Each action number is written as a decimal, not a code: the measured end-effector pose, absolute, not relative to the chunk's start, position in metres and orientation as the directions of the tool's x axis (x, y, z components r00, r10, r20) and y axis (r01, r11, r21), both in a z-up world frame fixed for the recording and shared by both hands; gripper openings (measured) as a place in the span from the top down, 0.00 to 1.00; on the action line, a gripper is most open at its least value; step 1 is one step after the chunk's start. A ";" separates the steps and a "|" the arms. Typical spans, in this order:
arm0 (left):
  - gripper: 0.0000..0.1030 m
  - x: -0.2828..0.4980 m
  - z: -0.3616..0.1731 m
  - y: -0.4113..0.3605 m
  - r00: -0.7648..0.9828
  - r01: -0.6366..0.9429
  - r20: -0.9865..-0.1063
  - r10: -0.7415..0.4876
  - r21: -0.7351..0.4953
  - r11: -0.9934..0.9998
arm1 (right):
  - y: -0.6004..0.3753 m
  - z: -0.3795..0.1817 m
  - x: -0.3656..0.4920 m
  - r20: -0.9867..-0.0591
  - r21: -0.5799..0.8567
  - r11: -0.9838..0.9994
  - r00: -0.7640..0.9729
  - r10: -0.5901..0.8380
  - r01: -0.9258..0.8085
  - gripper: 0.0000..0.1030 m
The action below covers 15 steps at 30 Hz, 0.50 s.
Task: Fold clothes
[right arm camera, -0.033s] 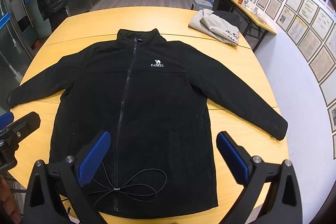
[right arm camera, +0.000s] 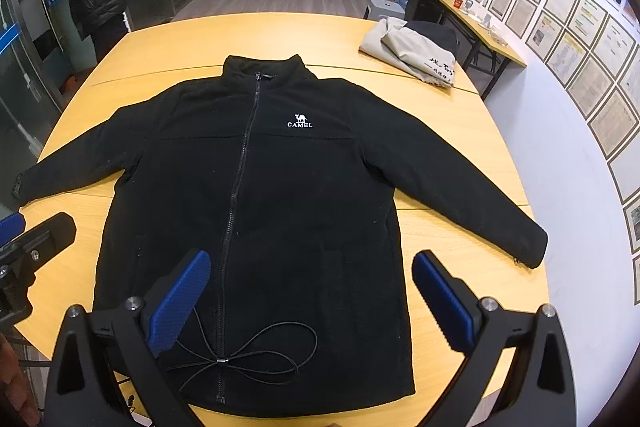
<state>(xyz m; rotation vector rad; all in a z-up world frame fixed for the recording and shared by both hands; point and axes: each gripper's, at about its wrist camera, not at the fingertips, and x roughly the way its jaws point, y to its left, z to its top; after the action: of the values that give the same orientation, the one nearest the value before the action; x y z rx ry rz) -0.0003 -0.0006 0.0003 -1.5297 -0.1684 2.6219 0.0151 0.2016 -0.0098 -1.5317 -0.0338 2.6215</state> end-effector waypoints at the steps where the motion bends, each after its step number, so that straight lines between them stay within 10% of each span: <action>1: 0.00 -0.001 0.000 -0.001 -0.492 -0.033 -0.860 0.139 -0.141 -0.990 | 0.201 -0.010 0.015 -0.867 -0.073 -0.994 -0.487 0.103 -0.079 0.00; 15: 0.00 -0.004 0.003 -0.007 -0.516 -0.056 -0.853 0.081 -0.061 -0.997 | 0.188 -0.007 0.013 -0.865 -0.088 -0.993 -0.488 0.115 -0.079 0.00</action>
<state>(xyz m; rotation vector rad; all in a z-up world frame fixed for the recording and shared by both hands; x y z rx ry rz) -0.0036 -0.0069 0.0030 -1.5031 -0.0391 2.6689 0.0133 0.1882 -0.0070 -1.5248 -0.0552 2.6167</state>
